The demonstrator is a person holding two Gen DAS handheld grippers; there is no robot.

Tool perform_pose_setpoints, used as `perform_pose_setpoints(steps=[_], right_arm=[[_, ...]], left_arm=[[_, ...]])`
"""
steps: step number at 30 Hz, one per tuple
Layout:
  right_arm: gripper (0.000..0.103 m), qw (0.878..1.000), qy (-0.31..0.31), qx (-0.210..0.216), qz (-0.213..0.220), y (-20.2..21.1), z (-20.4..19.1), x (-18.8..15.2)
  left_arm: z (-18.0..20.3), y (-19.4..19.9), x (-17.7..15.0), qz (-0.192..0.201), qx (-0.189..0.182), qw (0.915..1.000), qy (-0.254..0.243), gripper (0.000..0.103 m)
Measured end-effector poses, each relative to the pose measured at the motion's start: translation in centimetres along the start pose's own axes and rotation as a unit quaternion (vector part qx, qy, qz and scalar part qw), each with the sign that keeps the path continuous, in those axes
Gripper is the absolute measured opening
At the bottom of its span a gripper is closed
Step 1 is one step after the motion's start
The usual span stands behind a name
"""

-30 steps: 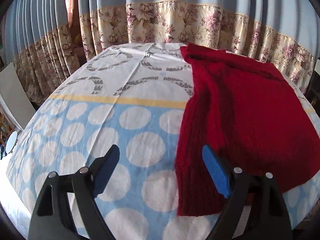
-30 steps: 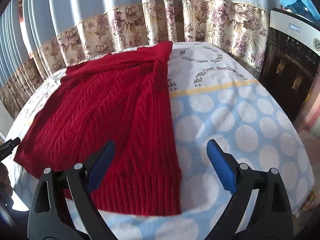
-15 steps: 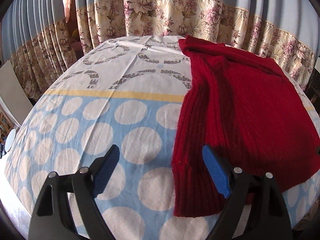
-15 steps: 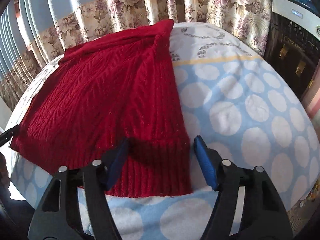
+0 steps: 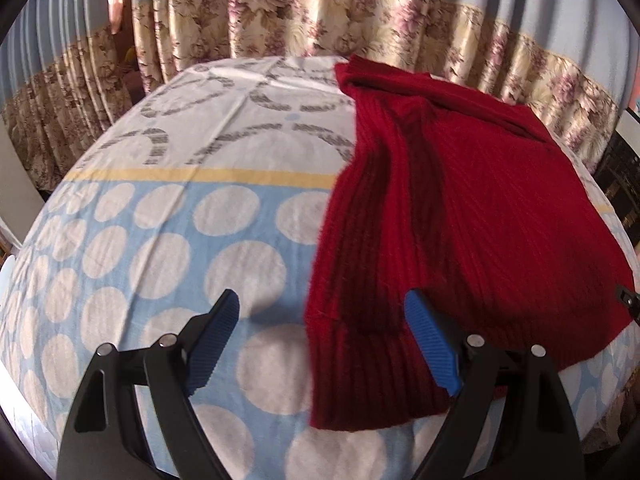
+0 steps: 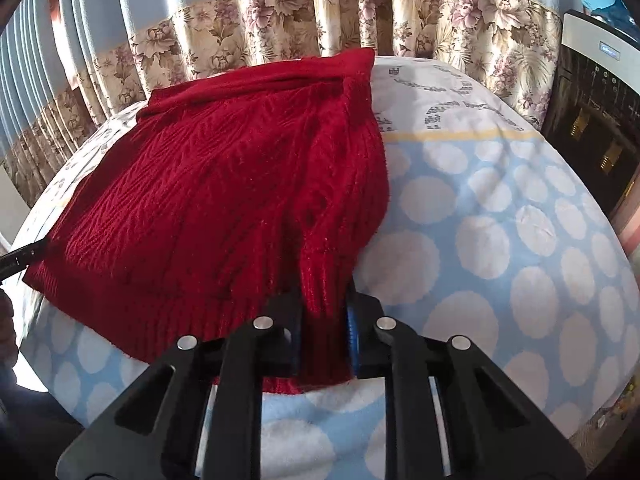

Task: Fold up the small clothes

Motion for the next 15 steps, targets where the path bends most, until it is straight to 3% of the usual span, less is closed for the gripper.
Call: perform_pose_setpoints(steps=[6,11,15], right_arm=[[0.019,1.0,-0.005,0.005,0.001,-0.01,0.18,-0.11],[0.02,1.0,-0.014,0.007,0.001,-0.01,0.39,-0.2],[0.022,1.0,-0.015,0.007,0.002,-0.03,0.39,-0.21]], left_arm=[[0.64,-0.36,-0.3,-0.013,0.001,0.9999,-0.009,0.085],[-0.09,-0.61,-0.4,-0.019,0.007,0.9997,-0.014,0.097],[-0.04,-0.79,-0.4,-0.024,0.006,0.9995,-0.019,0.098]])
Point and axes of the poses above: each gripper's, at about its wrist camera, not at the fingertips, and y roughly against the way its jaws point, z to its right, x to its top, the point moved 2 cm from there along -y, roughly the way its jaws point, and after that the axes turned 14 degrees about z, right-handed, at the moved point
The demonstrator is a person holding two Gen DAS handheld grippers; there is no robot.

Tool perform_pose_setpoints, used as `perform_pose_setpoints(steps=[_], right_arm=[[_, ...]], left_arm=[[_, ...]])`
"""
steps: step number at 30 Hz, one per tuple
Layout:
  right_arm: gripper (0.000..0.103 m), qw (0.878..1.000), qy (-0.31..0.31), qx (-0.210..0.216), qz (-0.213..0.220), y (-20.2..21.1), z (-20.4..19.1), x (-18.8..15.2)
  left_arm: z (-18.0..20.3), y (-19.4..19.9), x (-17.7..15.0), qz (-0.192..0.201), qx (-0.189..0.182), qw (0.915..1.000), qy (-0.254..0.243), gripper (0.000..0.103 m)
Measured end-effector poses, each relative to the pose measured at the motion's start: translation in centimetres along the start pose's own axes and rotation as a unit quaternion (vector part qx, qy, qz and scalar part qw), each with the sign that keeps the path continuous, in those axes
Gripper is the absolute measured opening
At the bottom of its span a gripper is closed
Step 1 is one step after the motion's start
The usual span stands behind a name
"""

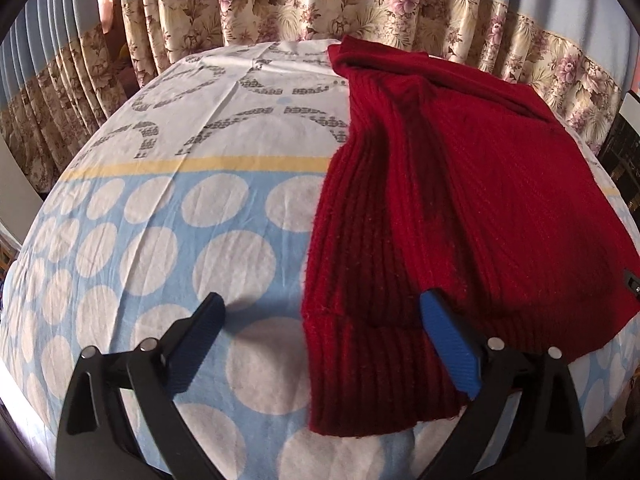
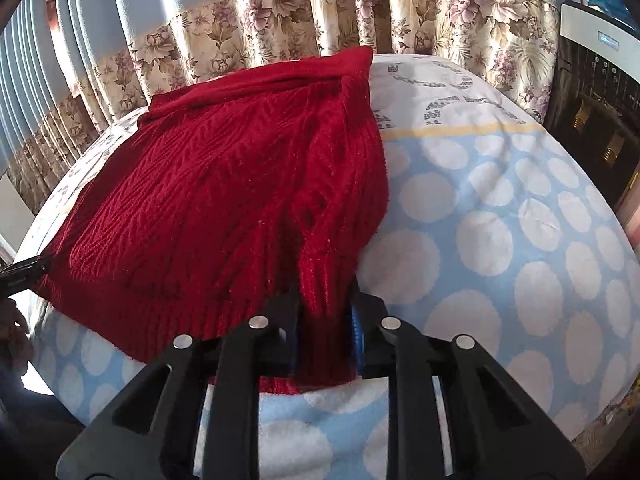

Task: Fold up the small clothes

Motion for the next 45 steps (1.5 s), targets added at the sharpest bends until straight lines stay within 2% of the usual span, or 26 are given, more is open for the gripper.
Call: perform_pose_setpoints(steps=[3,4,6,7,8,13,17,24,34,45], right_arm=[[0.023,1.0,-0.001,0.0,0.0,0.0,0.1,0.0],[0.023,1.0,-0.002,0.0,0.0,0.0,0.0,0.0],[0.024,1.0,-0.002,-0.001,0.0,0.0,0.1,0.1],[0.024,1.0,-0.002,-0.002,0.0,0.0,0.0,0.0],[0.024,1.0,-0.002,-0.002,-0.001,0.0,0.0,0.0],[0.018,1.0,-0.001,-0.002,0.002,0.3,-0.2,0.3],[0.017,1.0,0.003,-0.001,0.017,1.2,-0.3,1.0],[0.016,0.999,0.01,0.011,0.05,3.7,-1.0,3.1],[0.016,0.998,0.0,0.012,0.06,6.2,-0.1,3.7],[0.016,0.997,-0.033,0.022,0.064,5.4,0.4,5.7]], left_arm=[[0.0,0.1,-0.2,0.008,0.002,1.0,0.003,0.097],[0.1,0.2,-0.1,0.011,0.001,0.9999,0.006,0.093],[0.6,0.6,0.0,0.021,-0.008,0.9997,0.005,0.061],[0.9,0.9,0.2,0.023,-0.022,0.9995,0.005,0.019],[1.3,1.1,0.2,0.023,-0.028,0.9993,0.009,0.013],[1.1,1.3,0.5,0.028,-0.025,0.999,0.025,0.011],[1.3,2.9,1.6,0.056,-0.018,0.9982,0.011,0.009],[1.0,5.2,3.0,0.077,-0.03,0.9964,0.017,0.009],[1.1,6.8,2.7,0.078,-0.031,0.9964,0.012,0.009],[-0.3,4.7,5.8,0.062,-0.037,0.9951,0.067,0.008]])
Point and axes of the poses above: each gripper's, at about its wrist camera, not at the fingertips, and y roughly against the way its jaws point, z to its right, x to its top, the point moved 2 cm from there along -y, roughly the way its jaws point, and after that the axes turned 14 degrees about z, right-handed, at the moved point
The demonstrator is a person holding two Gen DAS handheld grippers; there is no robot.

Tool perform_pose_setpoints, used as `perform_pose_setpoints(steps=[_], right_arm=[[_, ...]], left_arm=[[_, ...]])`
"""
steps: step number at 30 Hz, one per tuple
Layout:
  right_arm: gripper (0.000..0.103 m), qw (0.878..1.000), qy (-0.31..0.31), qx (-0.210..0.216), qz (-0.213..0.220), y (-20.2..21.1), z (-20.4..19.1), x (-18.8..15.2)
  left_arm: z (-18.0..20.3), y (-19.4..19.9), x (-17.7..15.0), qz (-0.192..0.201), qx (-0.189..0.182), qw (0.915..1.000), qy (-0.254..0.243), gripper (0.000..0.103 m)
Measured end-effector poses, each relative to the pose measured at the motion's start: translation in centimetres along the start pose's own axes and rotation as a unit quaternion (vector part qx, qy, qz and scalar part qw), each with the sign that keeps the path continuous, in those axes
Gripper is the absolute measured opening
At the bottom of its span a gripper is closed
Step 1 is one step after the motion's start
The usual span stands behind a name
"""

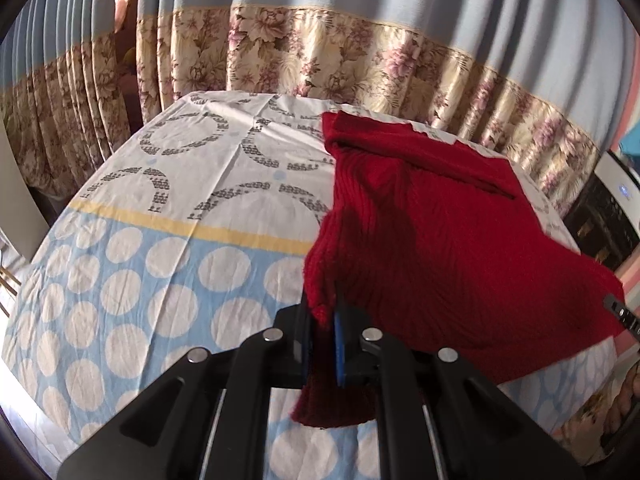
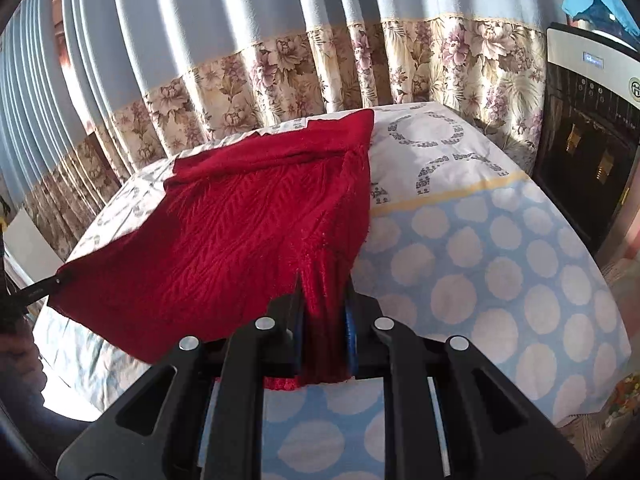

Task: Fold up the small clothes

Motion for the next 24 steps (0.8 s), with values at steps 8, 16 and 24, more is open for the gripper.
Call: perform_pose_setpoints(steps=[8,16,24], right_arm=[[0.016,1.0,-0.009,0.017,0.019,-3.2,0.3,3.8],[0.016,0.999,-0.003,0.03,0.042,-8.3,0.2,9.3],[0.016,0.998,-0.009,0.033,0.047,-13.8,0.6,13.8]], left_arm=[[1.9,-3.3,5.3,0.035,-0.009,0.9989,-0.031,0.008],[3.4,-7.6,11.9,0.081,0.016,0.996,-0.033,0.008],[4.7,-13.4,16.8,0.098,0.032,0.9945,-0.02,0.008]])
Point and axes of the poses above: each gripper's, at about its wrist camera, not at the fingertips, and y roughly against the way its jaws point, z to its right, x to its top, the point moved 2 cm from there along -y, roughly the way its jaws point, and after that the axes turned 14 degrees about z, right-handed, at the moved point
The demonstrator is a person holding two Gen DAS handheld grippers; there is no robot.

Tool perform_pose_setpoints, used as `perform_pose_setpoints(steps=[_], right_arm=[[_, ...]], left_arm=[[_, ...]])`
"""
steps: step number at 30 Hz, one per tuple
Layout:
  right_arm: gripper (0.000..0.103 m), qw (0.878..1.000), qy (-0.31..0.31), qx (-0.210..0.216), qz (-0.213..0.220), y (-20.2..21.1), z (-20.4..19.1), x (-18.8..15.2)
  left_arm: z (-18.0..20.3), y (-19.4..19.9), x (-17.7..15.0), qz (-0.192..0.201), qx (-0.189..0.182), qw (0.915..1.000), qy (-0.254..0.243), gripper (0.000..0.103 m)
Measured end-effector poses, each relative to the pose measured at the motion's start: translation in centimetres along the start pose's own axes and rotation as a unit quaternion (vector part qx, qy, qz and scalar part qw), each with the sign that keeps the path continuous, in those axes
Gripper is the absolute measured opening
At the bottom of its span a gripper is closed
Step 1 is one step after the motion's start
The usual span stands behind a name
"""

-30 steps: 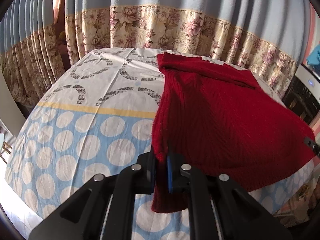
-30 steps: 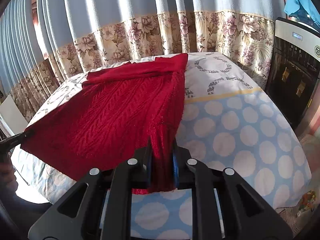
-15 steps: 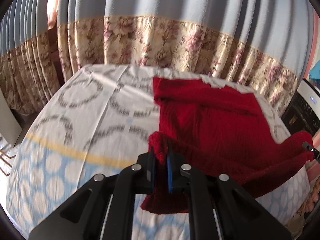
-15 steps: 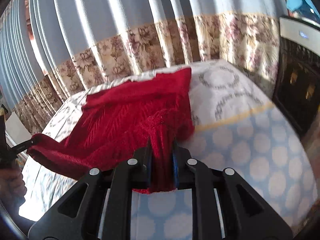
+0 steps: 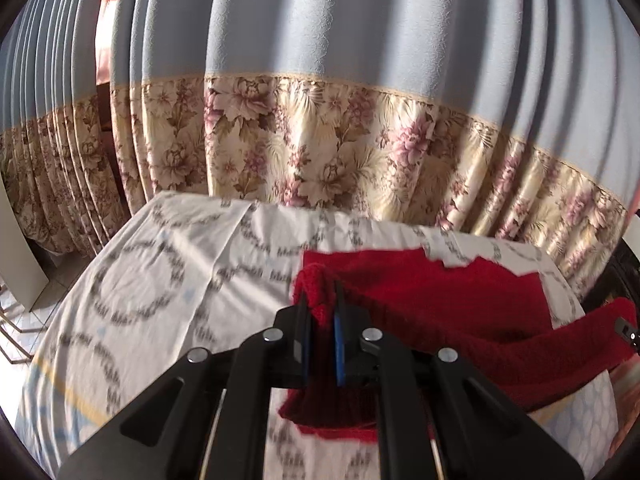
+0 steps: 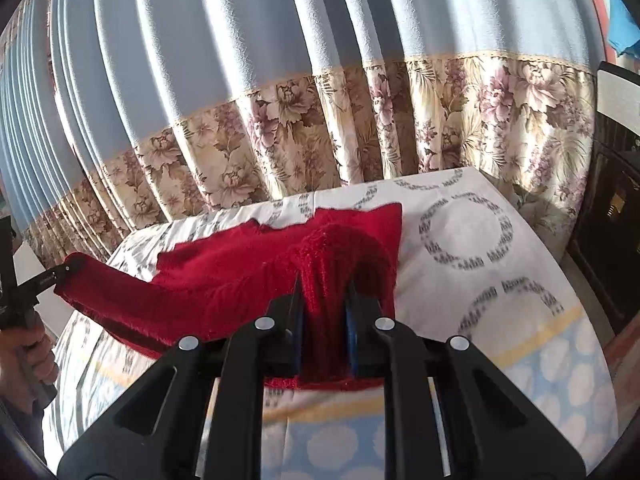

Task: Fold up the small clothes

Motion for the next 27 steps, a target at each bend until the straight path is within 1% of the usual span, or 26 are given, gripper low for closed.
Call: perform_pose_setpoints(steps=[2,5,8,11,16,20,22,24,25,27], right_arm=[[0.016,1.0,-0.003,-0.002,-0.011,-1.5,0.4,0.5],[0.017,1.0,-0.014,-0.016,-0.024,-4.0,1.4,1.1],[0.017,0.998,-0.022,-0.028,-0.043,-6.9,2.5,1.2],[0.018,0.997,-0.023,-0.041,-0.06,-9.8,3.2,1.4],[0.019,0.993,-0.044,-0.056,-0.095,-14.9,4.2,1.6],[0.02,0.989,-0.063,-0.077,-0.106,-18.0,4.9,2.2],[0.024,0.987,-0.075,-0.092,-0.112,-19.5,5.6,2.4],[0.027,0.983,-0.087,-0.107,-0.118,-20.6,6.4,2.4],[0.031,0.981,-0.094,-0.118,-0.123,-21.3,6.9,2.4],[0.032,0.978,-0.091,-0.14,-0.128,-22.6,7.5,2.5]], left_arm=[[0.3,-2.1,0.7,-0.005,-0.003,1.0,0.007,0.008],[0.8,-5.4,1.4,-0.013,-0.003,0.9999,0.0,0.008],[0.9,-8.7,1.2,-0.036,-0.009,0.9993,-0.003,0.008],[0.9,-11.2,0.6,-0.049,-0.014,0.9987,-0.01,0.008],[0.5,-14.9,0.2,-0.067,-0.026,0.9973,-0.016,0.009],[0.6,-18.5,0.4,-0.079,-0.03,0.9961,-0.028,0.009],[0.8,-20.3,0.4,-0.092,-0.035,0.9947,-0.029,0.009],[0.9,-21.9,0.1,-0.106,-0.037,0.9931,-0.033,0.012],[0.9,-22.6,0.0,-0.112,-0.037,0.9925,-0.031,0.012],[0.8,-24.6,-0.1,-0.134,-0.044,0.9898,-0.021,0.019]])
Point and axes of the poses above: each gripper's, at about its wrist camera, not at the fingertips, and y roughly against the way its jaws point, z to its right, x to its top, the point moved 2 cm from there along -y, roughly the way its jaws point, and after that the axes turned 14 degrees about z, right-handed, at the moved point
